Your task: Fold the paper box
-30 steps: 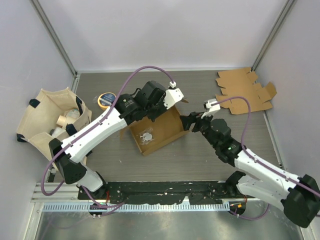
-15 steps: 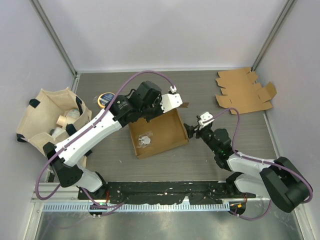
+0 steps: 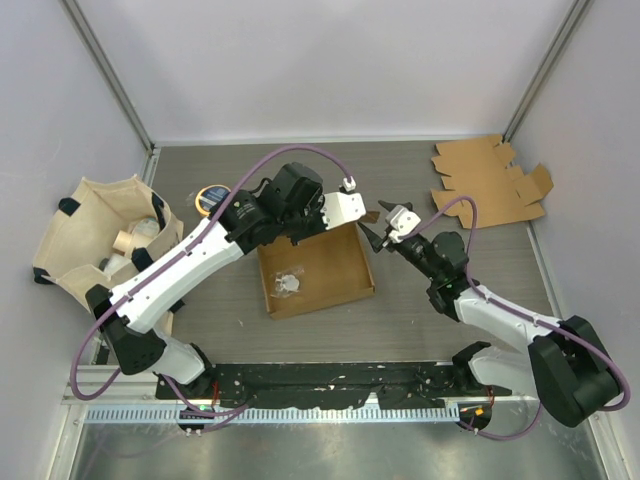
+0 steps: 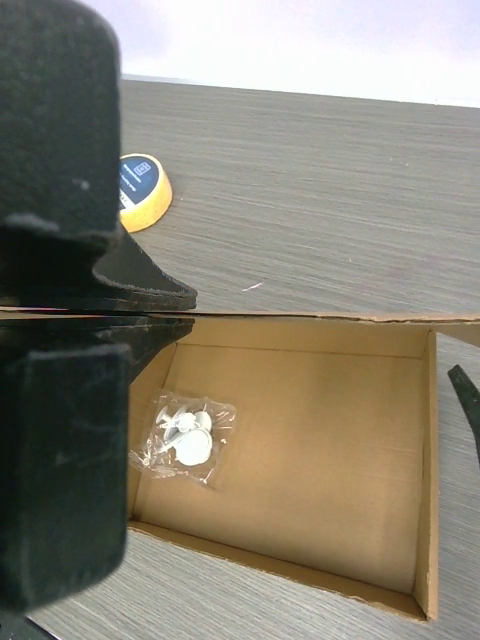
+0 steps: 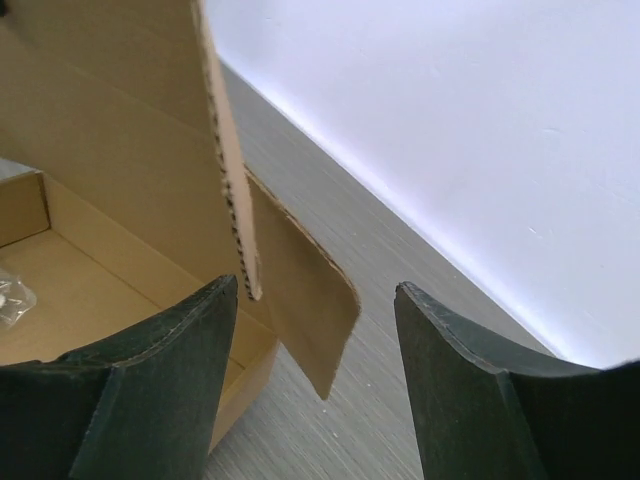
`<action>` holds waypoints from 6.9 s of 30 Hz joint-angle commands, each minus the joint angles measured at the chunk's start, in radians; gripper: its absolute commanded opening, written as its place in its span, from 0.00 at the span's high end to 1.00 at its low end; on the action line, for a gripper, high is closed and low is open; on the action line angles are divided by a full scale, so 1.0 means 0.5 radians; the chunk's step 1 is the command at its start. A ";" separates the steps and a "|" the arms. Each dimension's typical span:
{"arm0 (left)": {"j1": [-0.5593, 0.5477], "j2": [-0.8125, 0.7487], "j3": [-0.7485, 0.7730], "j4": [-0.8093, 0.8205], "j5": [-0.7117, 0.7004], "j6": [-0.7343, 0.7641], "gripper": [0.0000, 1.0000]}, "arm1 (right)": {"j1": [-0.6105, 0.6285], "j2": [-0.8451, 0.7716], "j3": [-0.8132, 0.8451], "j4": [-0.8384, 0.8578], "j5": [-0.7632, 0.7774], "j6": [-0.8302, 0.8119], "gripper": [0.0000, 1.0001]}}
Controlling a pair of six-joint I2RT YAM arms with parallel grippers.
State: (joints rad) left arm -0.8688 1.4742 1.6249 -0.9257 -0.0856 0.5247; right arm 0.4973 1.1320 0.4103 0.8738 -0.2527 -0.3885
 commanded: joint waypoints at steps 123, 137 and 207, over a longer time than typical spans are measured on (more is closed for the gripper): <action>0.375 -0.055 -1.995 3.109 -0.921 -1.896 1.00 | 0.325 0.859 -0.256 0.971 1.972 1.099 0.82; 0.339 -0.022 -2.016 3.204 -0.979 -1.856 1.00 | 0.478 -0.754 0.130 -2.340 1.400 2.354 0.40; 0.290 -2.047 -1.944 0.821 0.530 -2.645 0.28 | -0.136 -0.114 0.695 -1.963 0.600 1.790 0.39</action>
State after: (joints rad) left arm -0.7242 0.4706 0.4938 -0.3096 -0.1123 -0.7784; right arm 0.4229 1.0836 0.6685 0.0406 -0.0216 0.5972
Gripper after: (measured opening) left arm 0.733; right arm 0.609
